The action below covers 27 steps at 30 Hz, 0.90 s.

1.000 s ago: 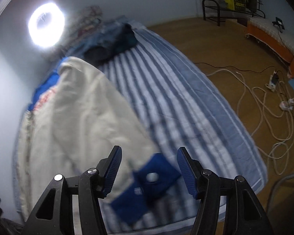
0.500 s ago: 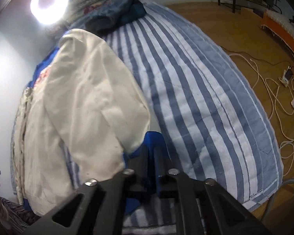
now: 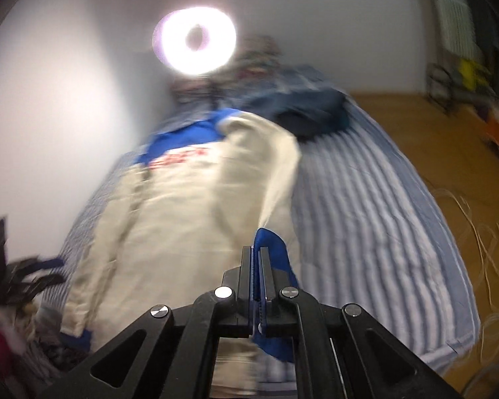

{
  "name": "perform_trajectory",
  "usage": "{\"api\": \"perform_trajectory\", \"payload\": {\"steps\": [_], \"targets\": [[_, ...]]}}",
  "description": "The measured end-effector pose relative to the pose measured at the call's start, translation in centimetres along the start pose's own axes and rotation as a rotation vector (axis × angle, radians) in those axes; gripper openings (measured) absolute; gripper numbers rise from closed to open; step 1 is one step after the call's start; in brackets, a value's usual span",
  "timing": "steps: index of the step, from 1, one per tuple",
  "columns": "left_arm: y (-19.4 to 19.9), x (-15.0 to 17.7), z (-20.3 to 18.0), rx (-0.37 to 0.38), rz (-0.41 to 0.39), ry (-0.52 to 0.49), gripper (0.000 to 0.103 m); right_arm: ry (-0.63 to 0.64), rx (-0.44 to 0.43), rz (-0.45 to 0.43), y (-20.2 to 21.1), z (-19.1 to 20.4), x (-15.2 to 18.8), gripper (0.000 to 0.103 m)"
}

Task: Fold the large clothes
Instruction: 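Lift the sleeve by its cuff with the right gripper and lay it across the jacket back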

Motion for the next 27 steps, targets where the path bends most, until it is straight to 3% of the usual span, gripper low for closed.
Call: {"api": "perform_trajectory", "payload": {"steps": [5,10,16,19,21,22,25,27], "targets": [[0.4,-0.6,1.8,-0.014,-0.018,0.054,0.056,0.202,-0.135,0.009,-0.4,8.9,0.7,0.000],[0.2,-0.5,3.6,-0.011,-0.013,0.130,0.056,0.477,-0.246,0.173,-4.2,17.3,6.5,0.000],[-1.1,0.1,4.7,0.017,0.024,0.218,0.056,0.634,-0.258,0.335,-7.2,19.0,12.7,0.000],[-2.1,0.5,4.5,0.051,0.050,0.256,0.055,0.623,-0.294,0.351,-6.5,18.9,13.0,0.003],[-2.9,1.0,3.8,0.080,0.074,0.274,0.055,0.588,-0.343,0.333,-5.4,19.0,12.1,0.017],[-3.2,1.2,3.3,0.099,0.087,0.282,0.056,0.563,-0.363,0.325,-4.9,18.8,11.5,0.031],[-4.3,2.1,1.6,0.163,0.129,0.295,0.056,0.431,-0.463,0.258,-1.7,16.9,9.0,0.033],[-5.0,2.5,0.5,0.208,0.158,0.315,0.056,0.351,-0.472,0.224,-1.1,15.0,7.5,0.033]]}}
Point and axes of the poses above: each gripper's, at about its wrist camera, not at the fingertips, and y roughly against the way its jaws point, z to its left, x to its underside, the point moved 9 cm from there along -y, roughly the way its jaws point, and after that the axes turned 5 degrees about y, right-handed, at the moved point
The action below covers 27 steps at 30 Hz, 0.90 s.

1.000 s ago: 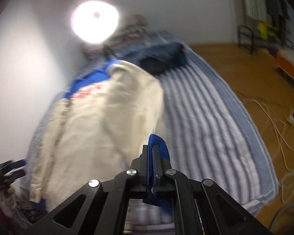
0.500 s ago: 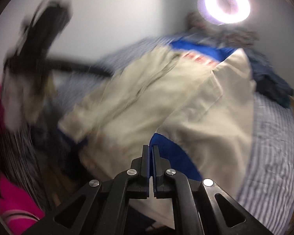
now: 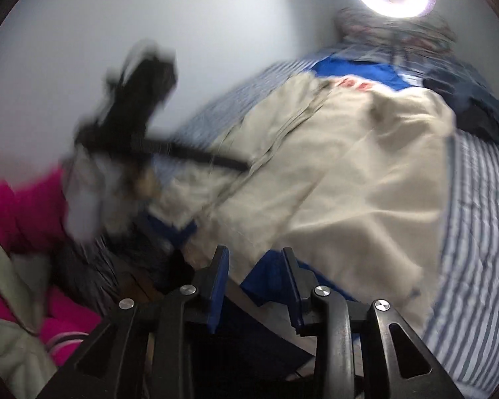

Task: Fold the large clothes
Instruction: 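Lift the sleeve by its cuff with the right gripper and lay it across the jacket back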

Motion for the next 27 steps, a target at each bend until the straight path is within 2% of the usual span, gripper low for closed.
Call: {"api": "perform_trajectory", "payload": {"steps": [2,5,7,9,12,13,15,17,19,22,24,25,27], "targets": [[-1.2,0.6,-0.7,0.035,0.038,0.020,0.056,-0.097,0.030,-0.026,1.2,-2.8,0.1,0.033],[-3.1,1.5,-1.8,0.049,0.088,0.022,0.055,-0.310,0.061,-0.052,2.2,-8.2,1.4,0.034],[-4.5,1.8,-2.4,0.066,0.120,0.038,0.055,-0.465,0.045,-0.047,1.8,-11.5,2.7,0.034],[-5.8,1.7,-2.6,0.098,0.139,0.081,0.052,-0.553,0.008,-0.031,1.0,-13.0,3.7,0.035],[-7.2,1.4,-3.0,0.156,0.166,0.127,0.018,-0.606,-0.056,0.000,-0.6,-13.4,4.3,0.039],[-7.5,1.3,-3.1,0.161,0.168,0.128,0.009,-0.605,-0.069,0.005,-0.8,-13.4,4.3,0.039],[-7.8,1.3,-3.3,0.164,0.164,0.120,0.005,-0.590,-0.116,0.017,-2.0,-12.6,3.7,0.034],[-7.5,1.4,-3.4,0.155,0.148,0.104,0.002,-0.560,-0.143,0.025,-2.9,-11.6,3.1,0.009],[-6.5,1.3,-3.4,0.148,0.121,0.099,0.001,-0.478,-0.098,0.031,-3.0,-10.0,1.9,0.004],[-4.1,1.3,-3.2,0.167,0.068,0.108,0.001,-0.344,-0.099,-0.049,-1.1,-6.8,-1.3,0.002],[-3.9,1.7,-2.8,0.152,0.067,0.093,0.001,-0.228,-0.053,-0.059,-0.3,-5.1,-2.4,0.002],[-4.3,2.2,-2.6,0.133,0.082,0.080,0.001,-0.165,-0.022,-0.036,-0.5,-4.3,-2.4,0.002],[-5.8,3.2,-2.1,0.057,0.111,0.051,0.001,-0.133,0.008,0.044,-2.1,-4.0,-1.2,0.002]]}}
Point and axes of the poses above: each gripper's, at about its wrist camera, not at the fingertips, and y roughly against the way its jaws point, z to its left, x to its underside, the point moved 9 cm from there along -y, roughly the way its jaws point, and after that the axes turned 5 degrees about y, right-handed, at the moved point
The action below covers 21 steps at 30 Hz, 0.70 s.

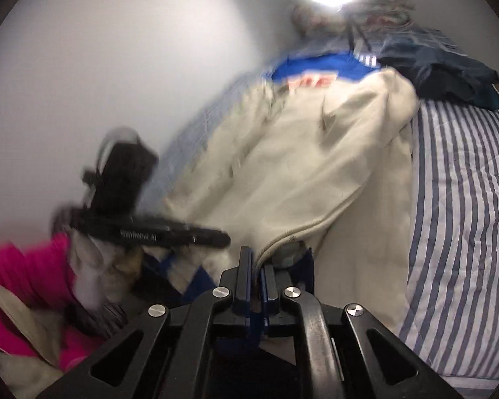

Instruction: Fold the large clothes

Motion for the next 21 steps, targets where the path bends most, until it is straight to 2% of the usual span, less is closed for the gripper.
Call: {"api": "perform_trajectory", "payload": {"steps": [1,3,4,5,7,9,11,16,17,19,21], "targets": [[-0.8,0.2,0.0,-0.032,0.009,-0.005,0.001,-0.001,0.002,0.050,-1.1,-0.2,1.1,0.004],[-1.4,0.2,0.5,-0.068,0.011,0.006,0.001,-0.019,-0.018,0.116,-2.2,-1.0,2.1,0.014],[-1.3,0.3,0.6,-0.067,0.008,0.015,0.001,-0.033,-0.039,0.124,-2.2,-1.4,2.1,0.020],[-1.1,0.3,0.6,-0.054,0.006,0.020,0.001,-0.058,-0.060,0.090,-1.4,-2.1,1.7,0.026],[-0.5,0.4,0.5,-0.058,-0.002,0.004,0.001,-0.117,-0.112,0.001,0.4,-3.4,0.0,0.033],[0.2,0.5,0.1,-0.090,-0.023,-0.042,0.001,-0.184,-0.134,-0.092,2.1,-5.7,-2.1,0.033],[0.5,0.4,-0.2,-0.116,-0.040,-0.068,0.001,-0.246,-0.096,-0.148,3.2,-8.6,-3.6,0.033],[0.7,1.4,-0.8,-0.075,-0.023,-0.043,0.001,-0.404,0.009,-0.184,1.5,-16.7,-7.1,0.032],[0.7,1.4,-0.7,-0.072,-0.016,-0.036,0.003,-0.417,0.026,-0.186,1.0,-17.8,-7.5,0.032],[0.7,1.5,-0.6,-0.054,-0.011,-0.013,0.027,-0.465,0.035,-0.192,-0.7,-20.3,-8.9,0.032],[0.8,1.3,-0.3,-0.054,-0.019,-0.013,0.028,-0.500,0.023,-0.195,-2.1,-21.6,-9.9,0.032]]}}
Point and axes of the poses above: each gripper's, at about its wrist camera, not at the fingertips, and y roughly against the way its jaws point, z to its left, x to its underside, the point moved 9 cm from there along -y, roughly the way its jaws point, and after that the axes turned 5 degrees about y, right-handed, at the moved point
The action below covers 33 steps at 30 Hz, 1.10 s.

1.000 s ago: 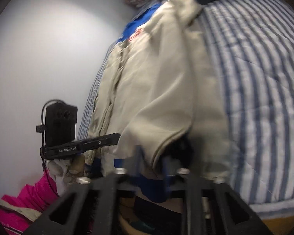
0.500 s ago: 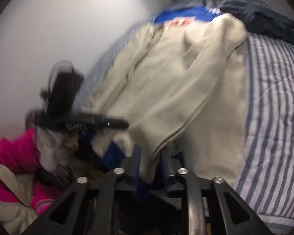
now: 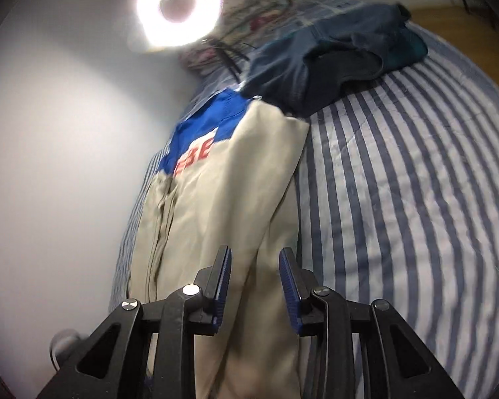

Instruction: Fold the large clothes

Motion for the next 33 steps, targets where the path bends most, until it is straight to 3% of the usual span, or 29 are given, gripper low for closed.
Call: {"api": "perform_trajectory", "payload": {"steps": [5,7,9,13,14,16,21,24,26,28,32,33], "targets": [[-1.3,0.2,0.2,0.006,0.019,0.016,0.026,-0.009,0.018,0.033,-4.2,-0.9,-2.4,0.032],[-1.6,0.2,0.4,0.009,0.020,0.024,0.010,-0.008,0.017,0.052,-5.9,-1.0,-3.1,0.032],[-1.7,0.1,0.6,0.020,0.021,0.031,0.006,0.000,0.019,0.063,-6.7,-0.9,-2.9,0.031],[-1.5,0.0,0.4,0.023,0.010,0.020,0.002,0.007,0.032,0.072,-7.5,-0.8,-3.6,0.000],[-1.4,-0.1,0.3,0.025,0.006,0.020,0.002,0.019,0.054,0.066,-7.4,-0.9,-3.9,0.000],[-0.6,-0.2,0.0,0.025,-0.014,0.022,0.001,0.084,0.130,0.050,-6.1,-0.4,-4.7,0.000],[0.3,-0.2,-1.0,0.067,-0.028,0.041,0.001,0.133,0.219,-0.018,-2.8,-0.3,-7.8,0.000],[-0.8,0.0,-1.4,0.049,-0.018,0.018,0.001,0.157,0.284,-0.007,-3.7,-1.0,-8.1,0.000],[-1.6,0.3,-1.3,0.051,0.002,0.026,0.001,0.137,0.311,0.033,-4.7,-1.8,-7.4,0.012],[-1.6,0.6,-1.4,0.071,0.017,0.033,0.001,0.104,0.265,0.040,-4.3,-1.8,-6.7,0.028],[-0.7,0.9,-0.9,0.086,0.026,0.048,0.004,0.100,0.171,0.057,-1.5,-0.5,-4.4,0.029],[-0.7,0.8,-0.8,0.098,0.028,0.054,0.010,0.117,0.142,0.076,-0.6,0.3,-3.1,0.029]]}}
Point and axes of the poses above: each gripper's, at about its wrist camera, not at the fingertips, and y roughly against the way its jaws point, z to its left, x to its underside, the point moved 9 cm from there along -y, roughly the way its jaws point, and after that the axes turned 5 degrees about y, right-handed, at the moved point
